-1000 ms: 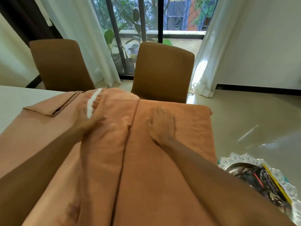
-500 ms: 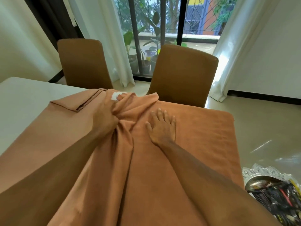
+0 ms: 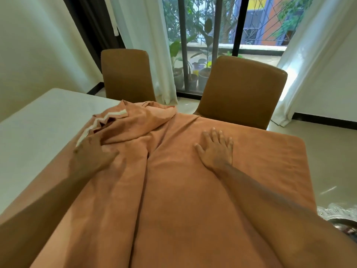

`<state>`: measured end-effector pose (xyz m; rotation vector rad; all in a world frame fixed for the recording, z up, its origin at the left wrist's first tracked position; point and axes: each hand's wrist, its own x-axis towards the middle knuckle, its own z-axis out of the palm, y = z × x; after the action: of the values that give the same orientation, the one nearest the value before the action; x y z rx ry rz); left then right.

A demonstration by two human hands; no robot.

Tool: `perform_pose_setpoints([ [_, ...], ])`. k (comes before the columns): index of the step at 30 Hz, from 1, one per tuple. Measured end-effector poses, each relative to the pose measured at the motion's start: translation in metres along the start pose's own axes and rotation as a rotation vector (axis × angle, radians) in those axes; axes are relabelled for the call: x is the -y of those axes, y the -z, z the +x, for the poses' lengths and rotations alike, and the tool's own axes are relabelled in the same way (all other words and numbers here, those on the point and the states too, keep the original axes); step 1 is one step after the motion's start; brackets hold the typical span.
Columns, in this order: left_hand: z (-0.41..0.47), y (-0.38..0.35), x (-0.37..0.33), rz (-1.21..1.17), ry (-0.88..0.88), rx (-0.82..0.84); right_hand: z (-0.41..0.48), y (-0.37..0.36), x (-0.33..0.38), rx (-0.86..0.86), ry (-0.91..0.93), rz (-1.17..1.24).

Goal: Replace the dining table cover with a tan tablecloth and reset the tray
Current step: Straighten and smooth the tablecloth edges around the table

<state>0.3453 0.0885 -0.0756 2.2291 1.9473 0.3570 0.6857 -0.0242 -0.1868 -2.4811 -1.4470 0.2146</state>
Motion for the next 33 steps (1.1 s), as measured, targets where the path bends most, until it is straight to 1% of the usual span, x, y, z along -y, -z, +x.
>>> perform_pose_setpoints([
  [2,-0.035,-0.017,-0.004,-0.094,0.077,0.048,-0.002,0.005,0.002,0.05,-0.005,0.008],
  [3,-0.053,-0.025,-0.007,-0.055,0.061,0.07,-0.006,0.009,0.007,0.065,-0.007,0.023],
  [5,-0.089,-0.036,-0.011,0.036,-0.055,0.058,-0.027,0.015,0.029,0.047,0.049,0.043],
  [7,-0.123,-0.037,-0.014,0.033,-0.103,0.104,-0.066,0.016,0.059,-0.009,0.125,0.096],
  [9,-0.151,-0.039,-0.017,0.042,-0.077,0.142,-0.11,0.01,0.088,-0.038,0.167,0.152],
  [11,-0.186,-0.035,-0.014,0.098,-0.061,0.172,-0.161,0.003,0.11,-0.006,0.15,0.218],
  [13,-0.216,-0.034,-0.003,0.146,-0.096,0.161,-0.202,-0.005,0.12,0.011,0.131,0.258],
  [16,-0.265,-0.019,0.027,0.168,-0.119,0.134,-0.261,-0.012,0.125,0.045,0.177,0.192],
  [18,-0.288,-0.01,0.044,0.122,-0.089,0.116,-0.288,-0.013,0.127,0.054,0.153,0.143],
  [20,-0.305,-0.004,0.056,-0.012,0.006,0.084,-0.313,-0.01,0.134,0.067,0.113,0.126],
  [22,-0.319,0.001,0.067,-0.128,0.088,0.036,-0.338,-0.01,0.145,0.089,0.119,0.105],
  [24,-0.335,0.004,0.077,-0.117,0.111,0.016,-0.365,-0.01,0.158,0.144,0.135,0.101],
  [27,-0.366,0.006,0.098,-0.034,0.138,0.089,-0.41,-0.014,0.174,0.164,0.14,0.112],
  [29,-0.385,0.008,0.113,-0.059,0.176,0.123,-0.44,-0.019,0.18,0.166,0.137,0.109],
  [33,-0.413,0.025,0.152,-0.146,0.237,0.195,-0.489,-0.034,0.187,0.144,0.074,0.064],
])
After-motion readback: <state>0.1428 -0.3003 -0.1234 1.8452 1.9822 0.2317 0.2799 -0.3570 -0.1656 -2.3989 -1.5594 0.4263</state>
